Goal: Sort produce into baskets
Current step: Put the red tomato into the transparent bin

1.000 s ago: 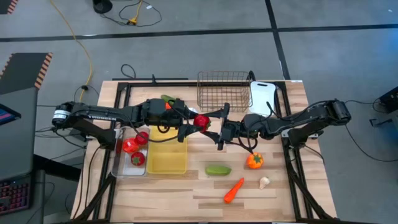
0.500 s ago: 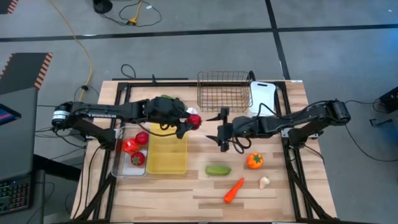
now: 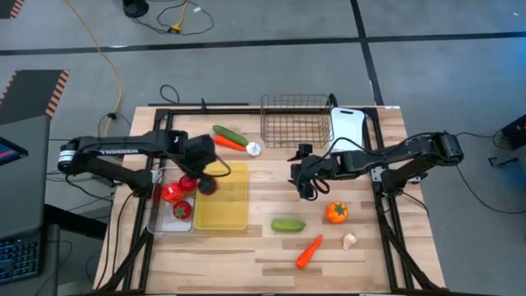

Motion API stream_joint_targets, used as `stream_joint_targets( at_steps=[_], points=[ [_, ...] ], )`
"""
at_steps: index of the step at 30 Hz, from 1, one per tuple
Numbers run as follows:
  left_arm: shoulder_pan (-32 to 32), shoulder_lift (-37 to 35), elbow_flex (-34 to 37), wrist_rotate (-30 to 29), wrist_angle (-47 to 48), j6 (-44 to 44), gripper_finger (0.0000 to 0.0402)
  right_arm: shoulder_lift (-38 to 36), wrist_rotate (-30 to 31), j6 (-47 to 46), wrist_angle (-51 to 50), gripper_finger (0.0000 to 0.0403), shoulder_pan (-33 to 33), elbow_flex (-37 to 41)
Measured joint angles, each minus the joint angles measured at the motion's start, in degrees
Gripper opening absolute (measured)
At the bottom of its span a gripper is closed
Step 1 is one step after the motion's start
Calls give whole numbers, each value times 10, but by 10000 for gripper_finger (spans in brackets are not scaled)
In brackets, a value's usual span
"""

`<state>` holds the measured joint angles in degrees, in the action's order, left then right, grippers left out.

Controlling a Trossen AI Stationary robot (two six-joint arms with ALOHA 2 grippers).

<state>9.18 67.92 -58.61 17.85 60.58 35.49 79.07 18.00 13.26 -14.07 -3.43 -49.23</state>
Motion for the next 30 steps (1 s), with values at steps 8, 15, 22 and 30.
stream_joint_targets(
  at_steps=[8,15,22,30],
  points=[
    [-38,-5,0,-30,199,36,281,0,0,-13,-14,358,2,0],
    [-62,-4,0,-114,220,42,282,0,0,-13,-23,358,2,0],
    [-62,-4,0,-142,220,71,282,0,-1,-13,-22,358,2,-1],
    [-62,-4,0,-143,221,62,290,0,-61,-92,-22,358,0,-1]
  ],
)
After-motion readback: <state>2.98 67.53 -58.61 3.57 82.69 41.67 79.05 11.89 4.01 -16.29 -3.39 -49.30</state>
